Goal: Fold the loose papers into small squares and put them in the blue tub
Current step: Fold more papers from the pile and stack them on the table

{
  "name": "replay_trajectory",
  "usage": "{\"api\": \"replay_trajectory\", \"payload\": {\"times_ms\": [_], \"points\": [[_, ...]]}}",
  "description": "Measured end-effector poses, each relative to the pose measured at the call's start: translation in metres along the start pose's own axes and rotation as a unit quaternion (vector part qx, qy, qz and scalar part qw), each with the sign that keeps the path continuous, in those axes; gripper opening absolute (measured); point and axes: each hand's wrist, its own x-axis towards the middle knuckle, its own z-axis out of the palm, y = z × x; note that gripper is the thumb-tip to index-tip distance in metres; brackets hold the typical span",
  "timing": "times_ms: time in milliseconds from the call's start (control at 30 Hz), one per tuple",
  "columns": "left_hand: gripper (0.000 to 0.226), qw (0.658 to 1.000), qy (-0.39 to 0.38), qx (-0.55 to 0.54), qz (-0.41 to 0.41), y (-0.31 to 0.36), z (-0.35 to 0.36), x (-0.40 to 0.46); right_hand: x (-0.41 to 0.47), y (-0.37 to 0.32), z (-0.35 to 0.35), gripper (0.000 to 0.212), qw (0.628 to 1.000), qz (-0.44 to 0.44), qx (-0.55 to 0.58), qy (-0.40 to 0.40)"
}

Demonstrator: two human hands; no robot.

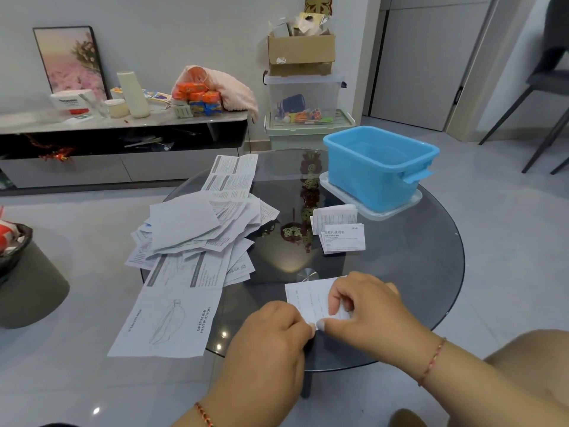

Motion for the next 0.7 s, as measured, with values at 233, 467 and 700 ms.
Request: {"api": "replay_trajectory", "payload": {"times_ms": [233, 467, 700], "points": [[0.018, 1.0, 0.0, 0.005, -0.004, 0.001, 0.0, -0.002, 0.006, 0.001, -0.004, 0.03, 0.999, 0.021, 0.011, -0.042], [0.018, 0.999, 0.025, 0.012, -0.047, 0.001, -0.001, -0.007, 0.009, 0.013, -0.015, 0.027, 0.99, 0.023, 0.115, -0.082], [0.023, 0.998, 0.033, 0.014, -0.049, -0.003, -0.003, -0.01, 0.011, 0.038, -0.03, 0.042, 0.985, 0.063, 0.149, -0.055]]}}
